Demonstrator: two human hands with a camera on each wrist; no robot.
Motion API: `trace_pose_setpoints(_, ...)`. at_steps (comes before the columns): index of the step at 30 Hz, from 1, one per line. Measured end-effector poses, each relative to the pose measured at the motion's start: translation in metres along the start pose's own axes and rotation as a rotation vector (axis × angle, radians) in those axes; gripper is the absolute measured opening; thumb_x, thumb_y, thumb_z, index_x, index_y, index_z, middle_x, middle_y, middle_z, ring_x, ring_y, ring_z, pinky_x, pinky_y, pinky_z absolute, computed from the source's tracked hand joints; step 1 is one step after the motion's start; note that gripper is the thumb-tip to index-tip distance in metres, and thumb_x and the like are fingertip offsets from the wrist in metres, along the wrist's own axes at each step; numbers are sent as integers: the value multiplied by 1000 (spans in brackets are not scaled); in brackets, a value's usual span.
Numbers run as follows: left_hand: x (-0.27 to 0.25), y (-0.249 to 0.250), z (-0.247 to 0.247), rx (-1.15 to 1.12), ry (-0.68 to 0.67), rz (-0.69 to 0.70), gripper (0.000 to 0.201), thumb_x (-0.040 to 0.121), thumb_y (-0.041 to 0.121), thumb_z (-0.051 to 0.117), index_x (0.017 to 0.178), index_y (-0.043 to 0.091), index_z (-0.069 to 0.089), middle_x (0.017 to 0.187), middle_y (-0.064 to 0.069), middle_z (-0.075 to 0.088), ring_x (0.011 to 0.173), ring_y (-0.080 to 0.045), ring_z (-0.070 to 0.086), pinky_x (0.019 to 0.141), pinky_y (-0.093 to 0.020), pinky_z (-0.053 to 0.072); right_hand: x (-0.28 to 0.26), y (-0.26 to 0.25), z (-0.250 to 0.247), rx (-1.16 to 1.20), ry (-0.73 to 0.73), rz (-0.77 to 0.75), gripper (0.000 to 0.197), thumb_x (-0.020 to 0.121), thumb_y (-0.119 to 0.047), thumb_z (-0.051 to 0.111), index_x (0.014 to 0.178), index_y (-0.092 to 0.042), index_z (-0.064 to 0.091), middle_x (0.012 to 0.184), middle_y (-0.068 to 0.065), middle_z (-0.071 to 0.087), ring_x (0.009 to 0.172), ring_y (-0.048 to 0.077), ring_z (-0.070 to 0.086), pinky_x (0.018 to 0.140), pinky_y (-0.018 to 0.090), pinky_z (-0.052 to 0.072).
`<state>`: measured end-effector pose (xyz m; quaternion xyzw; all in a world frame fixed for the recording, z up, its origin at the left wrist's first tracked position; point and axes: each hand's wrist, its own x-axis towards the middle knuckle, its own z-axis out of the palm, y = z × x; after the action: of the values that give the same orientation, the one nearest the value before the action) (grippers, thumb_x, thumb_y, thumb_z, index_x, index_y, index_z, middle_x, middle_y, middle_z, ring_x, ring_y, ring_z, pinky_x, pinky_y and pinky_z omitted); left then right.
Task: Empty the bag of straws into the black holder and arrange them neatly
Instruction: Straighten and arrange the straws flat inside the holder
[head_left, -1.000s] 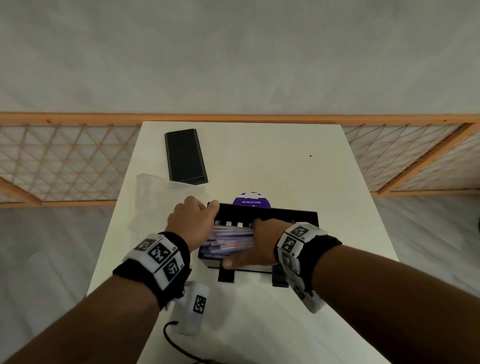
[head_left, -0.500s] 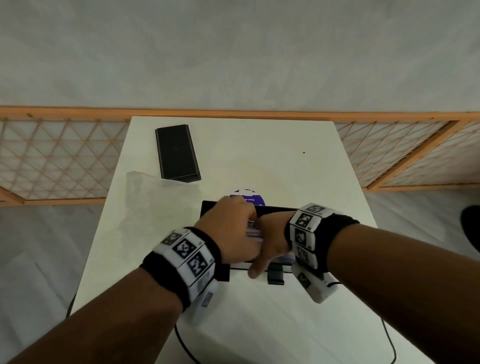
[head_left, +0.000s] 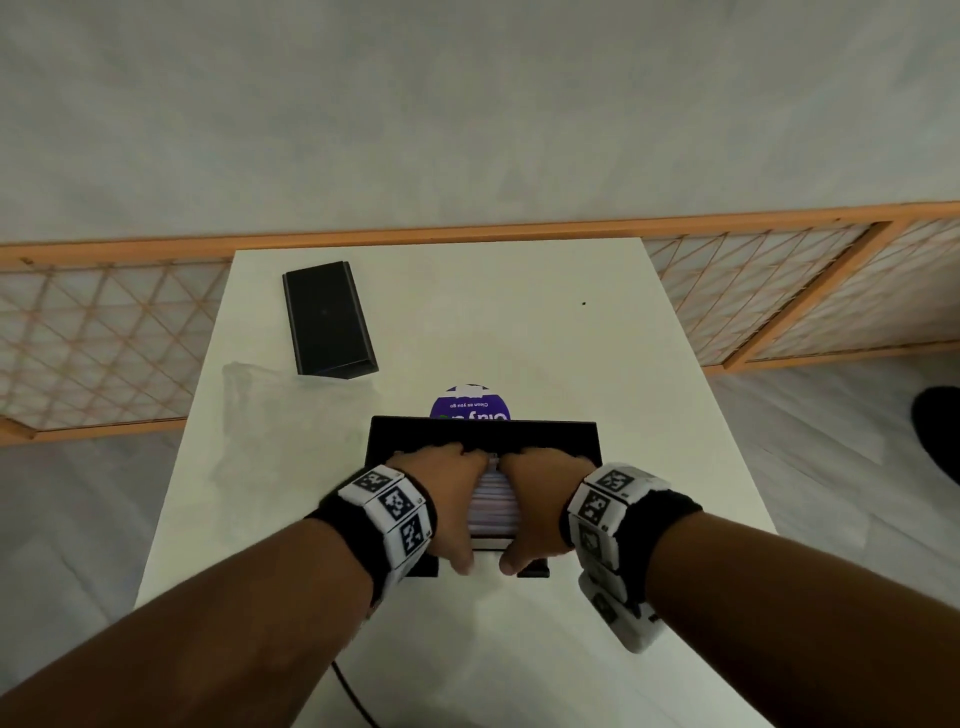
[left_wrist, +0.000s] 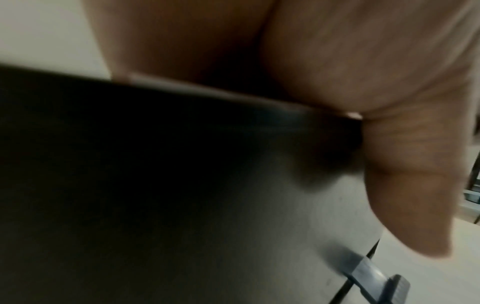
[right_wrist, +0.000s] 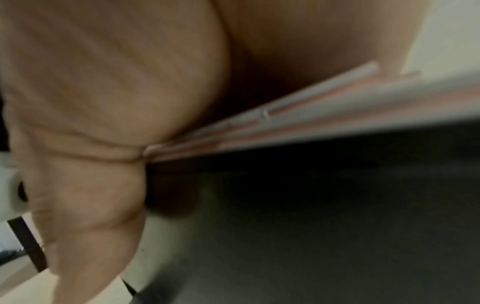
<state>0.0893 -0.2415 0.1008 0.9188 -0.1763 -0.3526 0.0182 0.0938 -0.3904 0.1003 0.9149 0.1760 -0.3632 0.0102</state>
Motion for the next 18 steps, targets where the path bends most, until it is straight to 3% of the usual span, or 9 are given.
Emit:
trace_pose_setpoints(2, -3, -4, 7, 15, 12, -23, 94, 64, 55, 85, 142, 29, 39, 133, 4, 51, 120, -18, 55, 97, -37, 49, -3, 3, 4, -20, 57, 20, 85, 53, -70, 80, 124, -33, 51, 119, -5, 58, 111, 22, 57, 95, 39, 48)
trace_pose_setpoints(5, -5, -7, 18, -10, 71, -57, 93, 67, 59, 78, 144, 30, 35, 136, 3, 49, 124, -20, 52, 103, -39, 47, -3, 2, 14, -88, 96, 66, 98, 53, -77, 72, 133, -27, 45, 128, 1, 54, 118, 26, 51, 104, 42, 41)
trace_pose_setpoints(8, -7, -7, 23, -15, 110, -69, 86, 67, 61, 74, 140, 30, 39, 133, 4, 51, 122, -19, 53, 103, -39, 46, -2, -6, 19, -104, 113, 57, 95, 60, -73, 69, 136, -22, 40, 133, 4, 52, 125, 30, 48, 115, 57, 22)
trace_pose_setpoints(10, -9, -4, 25, 28, 148, -71, 83, 66, 63, 72, 135, 29, 41, 131, 4, 52, 121, -20, 53, 103, -40, 46, -3, -10, 21, -117, 125, 31, 91, 65, -66, 68, 139, -20, 39, 134, 4, 50, 128, 31, 45, 117, 61, 14)
trace_pose_setpoints(14, -3, 8, 29, 30, 184, -18, 90, 64, 67, 72, 136, 29, 36, 135, 4, 46, 126, -22, 46, 107, -49, 40, 1, -14, 23, -81, 156, -21, 89, 66, -60, 69, 141, -22, 39, 135, 5, 48, 128, 29, 45, 117, 55, 23)
trace_pose_setpoints(18, -1, 4, 34, -70, 162, -31, 87, 67, 68, 68, 138, 31, 36, 136, 5, 43, 129, -21, 43, 108, -48, 40, 3, -9, 20, -21, 119, -80, 82, 67, -47, 73, 138, -22, 40, 134, 1, 51, 127, 25, 49, 113, 50, 32)
